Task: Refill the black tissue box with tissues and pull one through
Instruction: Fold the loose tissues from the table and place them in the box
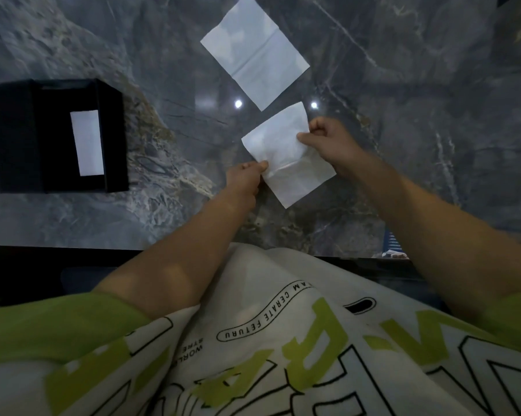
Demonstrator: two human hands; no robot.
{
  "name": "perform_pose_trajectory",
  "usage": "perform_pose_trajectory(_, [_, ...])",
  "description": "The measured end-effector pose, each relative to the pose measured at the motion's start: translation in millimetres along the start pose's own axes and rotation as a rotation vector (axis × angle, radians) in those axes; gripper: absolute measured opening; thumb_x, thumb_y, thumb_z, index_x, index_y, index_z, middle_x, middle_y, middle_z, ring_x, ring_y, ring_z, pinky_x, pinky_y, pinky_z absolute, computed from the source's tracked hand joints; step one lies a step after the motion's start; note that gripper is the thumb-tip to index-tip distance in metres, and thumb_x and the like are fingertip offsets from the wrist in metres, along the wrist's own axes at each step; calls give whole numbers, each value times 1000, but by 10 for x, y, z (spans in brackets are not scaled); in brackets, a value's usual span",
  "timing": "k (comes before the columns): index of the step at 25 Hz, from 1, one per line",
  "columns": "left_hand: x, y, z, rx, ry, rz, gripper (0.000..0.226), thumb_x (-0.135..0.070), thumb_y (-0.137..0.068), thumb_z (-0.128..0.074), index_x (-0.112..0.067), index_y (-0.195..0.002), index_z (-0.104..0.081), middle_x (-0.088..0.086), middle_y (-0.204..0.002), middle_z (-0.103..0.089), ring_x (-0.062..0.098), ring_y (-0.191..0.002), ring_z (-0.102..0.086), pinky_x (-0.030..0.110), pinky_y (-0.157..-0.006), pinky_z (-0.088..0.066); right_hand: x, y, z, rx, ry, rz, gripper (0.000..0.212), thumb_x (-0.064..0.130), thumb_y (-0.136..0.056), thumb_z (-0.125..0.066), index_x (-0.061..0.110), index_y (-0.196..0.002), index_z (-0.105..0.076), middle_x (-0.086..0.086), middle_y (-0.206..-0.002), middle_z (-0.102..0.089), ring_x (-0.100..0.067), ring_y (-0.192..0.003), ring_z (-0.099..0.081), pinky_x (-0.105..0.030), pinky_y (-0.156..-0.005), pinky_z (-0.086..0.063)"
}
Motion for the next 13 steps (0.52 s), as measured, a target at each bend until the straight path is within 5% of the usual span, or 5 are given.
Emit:
perform_pose_trajectory(6, [-181,139,205,318,-28,-27,9,-15,-94,-59,-17,-101,-64,2,-95,-68,12,-82,-66,21,-72,-54,31,116,-68,-20,-237,6,28,25,-91,-64,4,-109,-61,-10,-102,-71,-21,-89,-69,-37,-82,-57])
perform_pose_trajectory(10, [-233,256,432,401,-72,-58,27,-12,-91,-61,-14,-118,-63,0,-98,-70,11,-82,-68,23,-75,-56,91,240,-251,-37,-324,38,10,23,-91,-64,13,-93,-62,-3,-86,-66,-14,-75,-64,-33,-71,-54])
perform_pose_trajectory(13, [-259,286,646,378,-23,-88,38,-11,-89,-65,-11,-126,-58,2,-101,-69,14,-86,-69,26,-78,-58,86,331,-382,-20,-403,45,10,23,-90,-65,15,-95,-62,-6,-93,-68,-19,-83,-67,-38,-78,-57])
Point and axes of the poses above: each hand's wrist, its own y-axis away from the middle knuckle, its own z-axis out of the back of the hand, x = y × z, the point moved 3 cm from there along -y, towards the middle knuckle
